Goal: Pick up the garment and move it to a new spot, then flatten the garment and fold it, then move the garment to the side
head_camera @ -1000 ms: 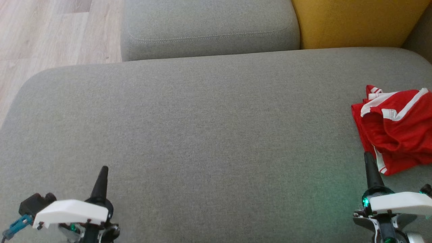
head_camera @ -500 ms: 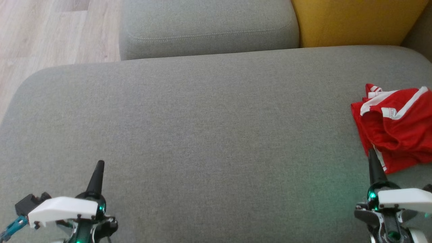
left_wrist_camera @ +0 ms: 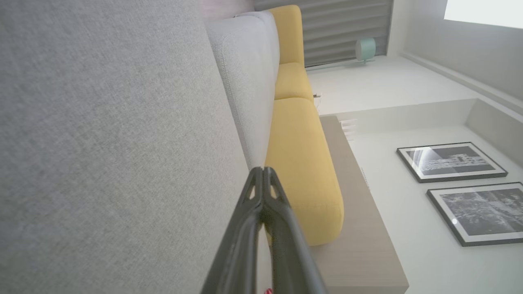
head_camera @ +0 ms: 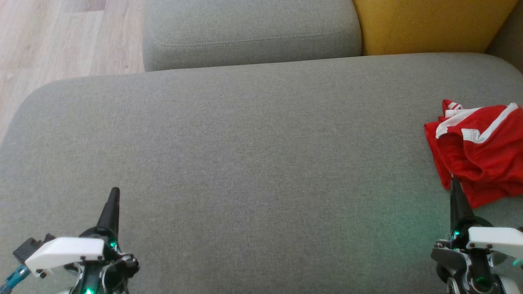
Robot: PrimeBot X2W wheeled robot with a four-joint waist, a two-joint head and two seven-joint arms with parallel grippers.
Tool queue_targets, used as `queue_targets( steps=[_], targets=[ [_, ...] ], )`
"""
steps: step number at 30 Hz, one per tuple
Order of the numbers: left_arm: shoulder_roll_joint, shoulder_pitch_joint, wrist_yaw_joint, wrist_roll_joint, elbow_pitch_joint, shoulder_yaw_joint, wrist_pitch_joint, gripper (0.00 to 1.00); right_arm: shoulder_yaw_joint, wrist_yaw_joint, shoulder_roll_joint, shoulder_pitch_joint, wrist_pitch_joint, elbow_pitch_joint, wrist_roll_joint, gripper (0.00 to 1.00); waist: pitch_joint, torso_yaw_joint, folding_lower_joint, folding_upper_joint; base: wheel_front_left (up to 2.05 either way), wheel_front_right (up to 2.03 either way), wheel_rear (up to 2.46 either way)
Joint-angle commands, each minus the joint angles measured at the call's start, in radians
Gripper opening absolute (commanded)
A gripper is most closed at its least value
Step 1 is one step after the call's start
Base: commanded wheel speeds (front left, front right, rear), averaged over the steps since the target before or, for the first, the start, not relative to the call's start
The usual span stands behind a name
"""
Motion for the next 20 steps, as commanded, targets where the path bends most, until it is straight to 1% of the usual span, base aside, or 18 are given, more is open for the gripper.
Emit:
queue_targets(
  steps=[1, 13, 20],
  targets=[
    [0.003, -0.070, -0.017, -0.031, -0.027, 0.045, 0.007, 0.00, 0.015, 0.006, -0.021, -0.064, 0.007, -0.025, 0.034, 0.00, 0.001, 0.000, -0.0001, 0.0000, 0.00, 0.00, 0.00],
    [-0.018, -0.092, -0.053, -0.154, -0.007, 0.088, 0.034, 0.00, 0.007, 0.007, -0.021, -0.090, 0.012, 0.003, 0.168, 0.00, 0.005, -0.004, -0.0001, 0.0000, 0.00, 0.00, 0.00],
    [-0.020, -0.093, -0.053, -0.153, -0.007, 0.090, 0.036, 0.00, 0.004, 0.007, -0.019, -0.090, 0.013, 0.003, 0.166, 0.00, 0.005, -0.004, -0.0001, 0.0000, 0.00, 0.00, 0.00]
  ],
)
